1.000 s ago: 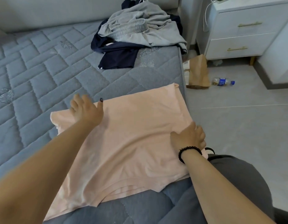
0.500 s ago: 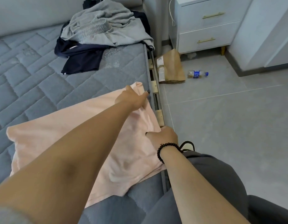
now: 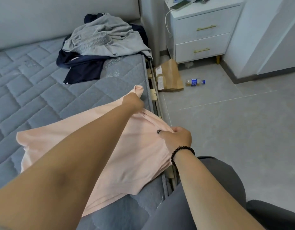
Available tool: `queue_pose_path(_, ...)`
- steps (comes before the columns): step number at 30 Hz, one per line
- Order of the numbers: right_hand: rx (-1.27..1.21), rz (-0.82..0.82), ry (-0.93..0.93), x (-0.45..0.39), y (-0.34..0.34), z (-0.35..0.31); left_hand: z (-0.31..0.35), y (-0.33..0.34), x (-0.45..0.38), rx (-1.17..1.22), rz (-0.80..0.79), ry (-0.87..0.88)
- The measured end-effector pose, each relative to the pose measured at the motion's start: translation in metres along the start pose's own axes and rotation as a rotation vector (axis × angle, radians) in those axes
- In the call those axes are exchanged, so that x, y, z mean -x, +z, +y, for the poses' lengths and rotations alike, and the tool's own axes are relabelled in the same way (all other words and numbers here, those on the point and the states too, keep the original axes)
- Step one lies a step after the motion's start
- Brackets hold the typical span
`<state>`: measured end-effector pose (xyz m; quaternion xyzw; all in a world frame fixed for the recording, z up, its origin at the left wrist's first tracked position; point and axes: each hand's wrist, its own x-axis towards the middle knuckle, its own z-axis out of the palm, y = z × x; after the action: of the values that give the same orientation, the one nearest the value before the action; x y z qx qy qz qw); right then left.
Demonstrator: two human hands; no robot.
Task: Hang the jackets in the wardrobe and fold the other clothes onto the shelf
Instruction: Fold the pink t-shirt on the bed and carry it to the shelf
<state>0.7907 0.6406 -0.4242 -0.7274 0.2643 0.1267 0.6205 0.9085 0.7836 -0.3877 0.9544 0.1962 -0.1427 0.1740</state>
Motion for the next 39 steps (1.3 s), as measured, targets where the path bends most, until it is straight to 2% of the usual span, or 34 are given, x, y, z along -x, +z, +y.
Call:
queue_pose_path(3,0.005,-0.026,-0.022,0.013,-0.008,-0.007,-0.007,-0.021,0.014,0.204,0.034,0.04)
queue_pose_path(8,0.069,-0.186,-0.059,0.055,0.009,-0.032,-0.054,-0.067,0.026,0.483,0.062,0.054)
queue_pose_path(13,0.259,-0.455,-0.254,0.115,0.067,-0.065,-0.14,-0.105,0.03,0.647,0.102,0.069)
queue_pose_path(17,0.359,-0.64,-0.297,0.158,0.136,-0.07,-0.231,-0.127,0.036,0.692,0.096,-0.014)
queue_pose_path(21,0.472,-0.792,-0.313,0.194,0.203,-0.041,-0.312,-0.126,0.045,0.804,0.078,-0.19)
queue_pose_path(23,0.545,-0.805,-0.358,0.208,0.228,-0.023,-0.343,-0.119,0.048,0.883,0.089,-0.269)
queue_pose_path(27,0.759,-0.833,-0.432,0.225,0.264,0.001,-0.384,-0.108,0.049,0.906,0.175,-0.294)
queue_pose_path(30,0.806,-0.861,-0.455,0.238,0.281,0.013,-0.401,-0.101,0.05,0.907,0.251,-0.303)
queue_pose_path(35,0.958,-1.219,-0.422,0.252,0.288,0.038,-0.421,-0.074,0.059,0.878,0.184,-0.383)
queue_pose_path(37,0.898,-1.2,-0.459,0.25,0.276,0.049,-0.425,-0.062,0.071,0.891,0.229,-0.404)
queue_pose_path(39,0.802,-1.036,-0.524,0.235,0.257,0.055,-0.429,-0.047,0.089,0.817,0.289,-0.398)
